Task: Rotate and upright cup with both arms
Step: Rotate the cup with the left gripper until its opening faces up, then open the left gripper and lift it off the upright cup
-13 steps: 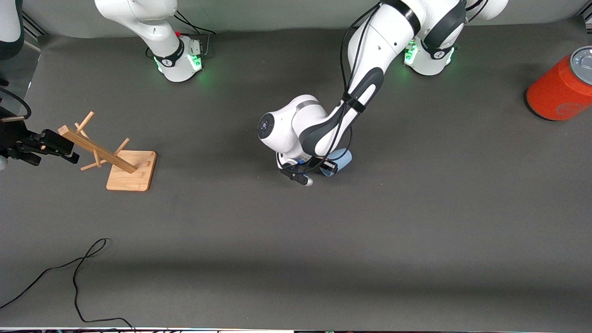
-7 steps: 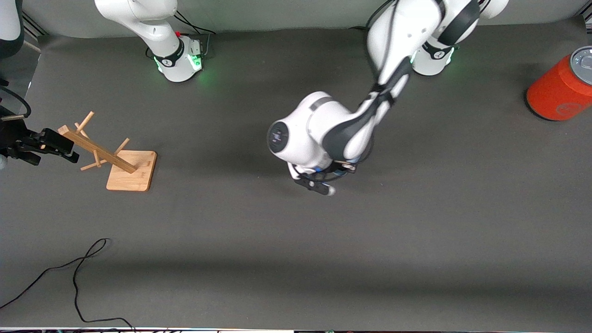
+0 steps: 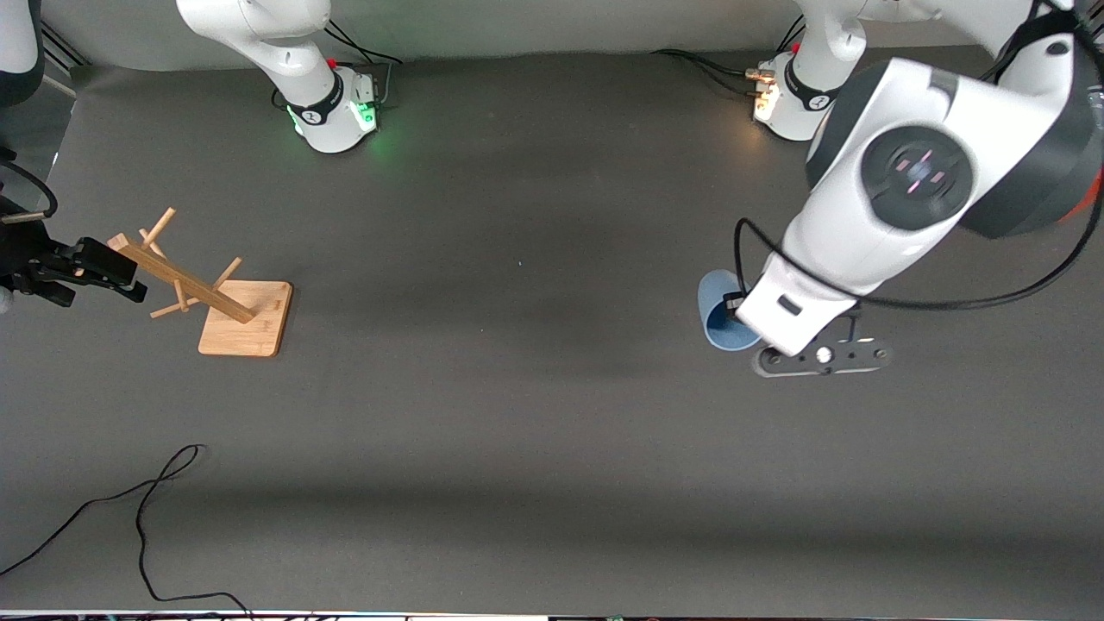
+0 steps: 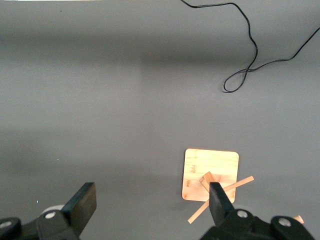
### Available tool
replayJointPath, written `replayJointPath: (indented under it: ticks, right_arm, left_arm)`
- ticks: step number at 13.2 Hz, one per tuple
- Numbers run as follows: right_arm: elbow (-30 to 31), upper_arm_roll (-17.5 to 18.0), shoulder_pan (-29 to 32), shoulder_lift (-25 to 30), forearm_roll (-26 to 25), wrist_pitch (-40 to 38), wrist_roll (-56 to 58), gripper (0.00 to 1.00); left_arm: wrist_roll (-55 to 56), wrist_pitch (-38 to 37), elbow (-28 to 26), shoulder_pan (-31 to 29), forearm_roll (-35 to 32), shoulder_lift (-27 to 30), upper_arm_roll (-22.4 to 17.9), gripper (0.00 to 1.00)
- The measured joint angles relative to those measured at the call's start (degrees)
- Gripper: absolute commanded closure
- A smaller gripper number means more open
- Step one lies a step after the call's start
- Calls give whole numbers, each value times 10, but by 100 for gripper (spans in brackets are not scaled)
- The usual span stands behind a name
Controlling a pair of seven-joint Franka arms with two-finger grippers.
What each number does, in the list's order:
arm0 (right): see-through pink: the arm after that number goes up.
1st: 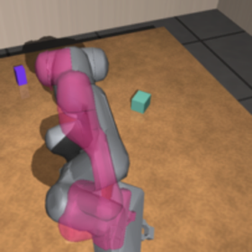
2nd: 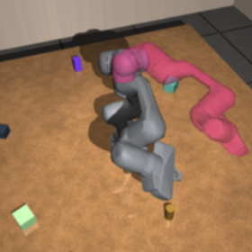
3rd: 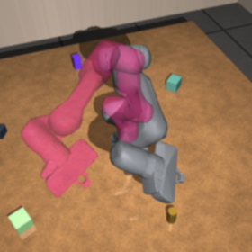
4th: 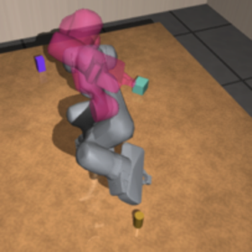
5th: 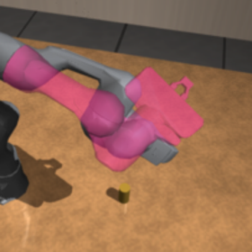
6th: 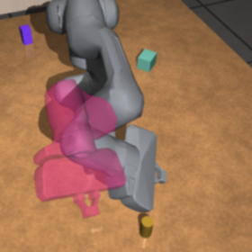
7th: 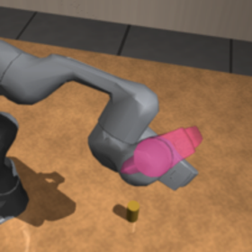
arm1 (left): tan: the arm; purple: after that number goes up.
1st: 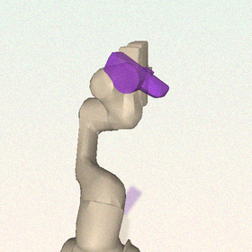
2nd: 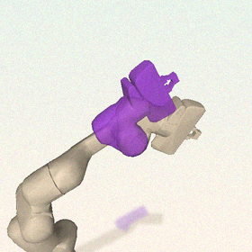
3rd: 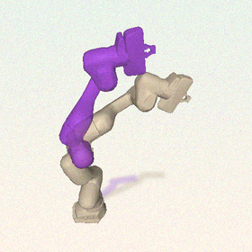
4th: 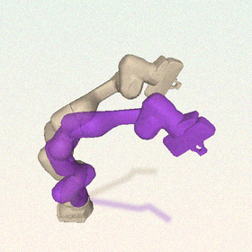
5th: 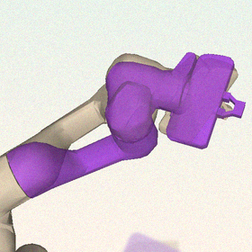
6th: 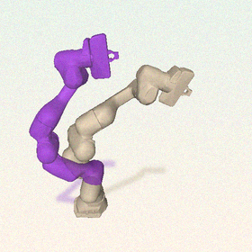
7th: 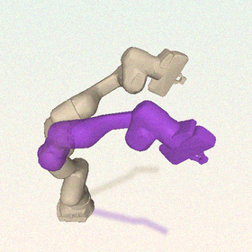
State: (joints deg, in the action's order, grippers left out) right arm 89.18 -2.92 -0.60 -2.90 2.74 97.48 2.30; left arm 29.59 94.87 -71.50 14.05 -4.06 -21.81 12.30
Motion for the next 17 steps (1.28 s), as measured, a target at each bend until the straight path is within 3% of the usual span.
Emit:
replayJointPath:
  ticks: [3,6,9,13,17]
  right_arm:
    - [0,-2,0,0,0,-23,0,0]
    - [0,-3,0,0,-1,-33,0,0]
    - [0,-3,0,0,-10,-35,4,0]
    - [0,-3,0,0,-12,-43,36,0]
    - [0,-3,0,0,-12,-53,38,0]
  left_arm:
    - [89,189,-180,3,3,78,8,100]
    - [228,297,-264,46,-67,87,13,100]
    - [335,348,-306,79,-169,65,14,100]
    - [475,366,-317,116,-292,3,14,100]
    - [582,395,-317,137,-363,-50,14,100]
